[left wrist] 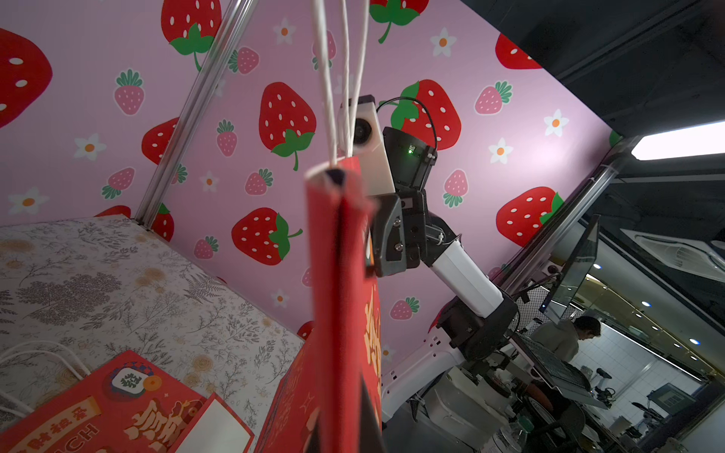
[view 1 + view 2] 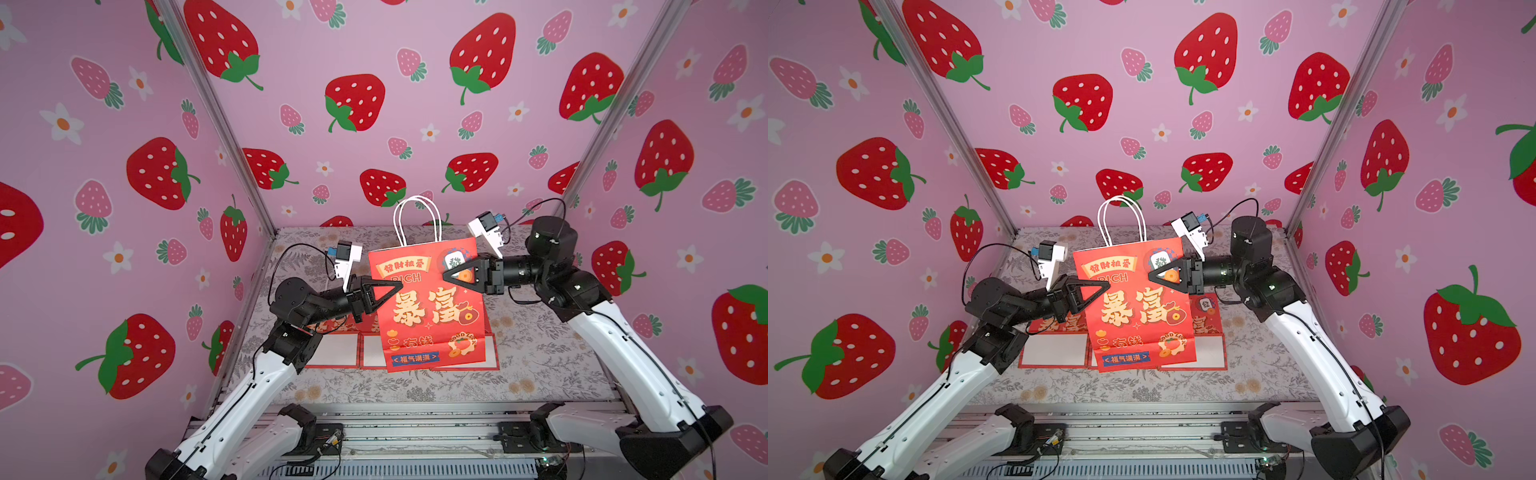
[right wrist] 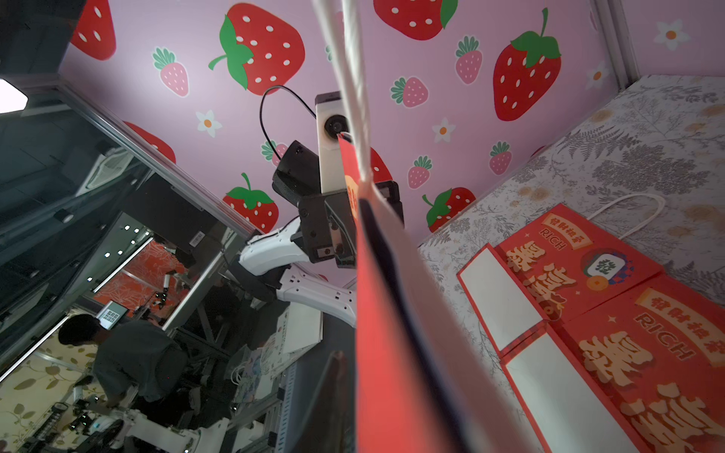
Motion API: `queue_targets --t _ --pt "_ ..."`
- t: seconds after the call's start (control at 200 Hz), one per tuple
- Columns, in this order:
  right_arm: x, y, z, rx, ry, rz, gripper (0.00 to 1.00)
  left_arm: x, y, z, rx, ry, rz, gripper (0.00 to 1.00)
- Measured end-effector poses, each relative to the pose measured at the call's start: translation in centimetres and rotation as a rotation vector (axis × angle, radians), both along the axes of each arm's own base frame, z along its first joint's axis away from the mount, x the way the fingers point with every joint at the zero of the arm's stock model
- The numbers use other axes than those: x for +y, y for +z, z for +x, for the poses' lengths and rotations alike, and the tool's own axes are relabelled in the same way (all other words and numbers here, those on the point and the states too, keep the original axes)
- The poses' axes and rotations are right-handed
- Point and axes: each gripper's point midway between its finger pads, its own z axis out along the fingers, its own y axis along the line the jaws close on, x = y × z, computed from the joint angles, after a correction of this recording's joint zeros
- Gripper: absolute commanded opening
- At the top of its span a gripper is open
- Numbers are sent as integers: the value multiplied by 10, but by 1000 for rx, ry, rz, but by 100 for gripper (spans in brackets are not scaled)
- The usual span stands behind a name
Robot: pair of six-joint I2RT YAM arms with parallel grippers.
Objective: Put away the paper bag
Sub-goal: Press the paper bag.
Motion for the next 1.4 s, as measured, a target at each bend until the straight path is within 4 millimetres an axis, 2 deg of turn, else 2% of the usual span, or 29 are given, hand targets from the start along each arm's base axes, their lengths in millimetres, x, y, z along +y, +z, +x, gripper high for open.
queue_targets --t 0.08,0.14,0.455,0.52,0.66,0.725,0.945,1.006,1.186,1.266,1.401 --pt "-2 1 -2 -11 -11 3 57 0 -2 2 13 9 6 0" --pt "-4 1 -5 -18 -16 4 60 0 -4 4 23 16 8 0" --pt "-21 -5 -13 -33 -60 11 61 6 -1 4 28 37 0 0" --pt "-24 -6 -14 -36 -69 15 53 9 3 3 19 49 -7 0" --pt "-25 -9 -12 -15 -73 18 26 14 7 3 8 66 -16 0" --pt "-25 -12 -11 -4 -73 18 17 14 6 4 14 68 -16 0" --pt "-26 -12 -7 8 -90 21 3 15 3 9 29 78 -10 0" --pt "-26 -13 -4 19 -97 19 1 16 2 10 29 84 -5 20" --pt "-31 -18 12 57 -153 10 0 22 -16 20 55 153 59 69" --pt "-33 -19 17 68 -175 9 0 25 -23 22 73 175 82 82" --pt "-34 -19 22 85 -207 10 0 29 -30 26 79 207 116 93"
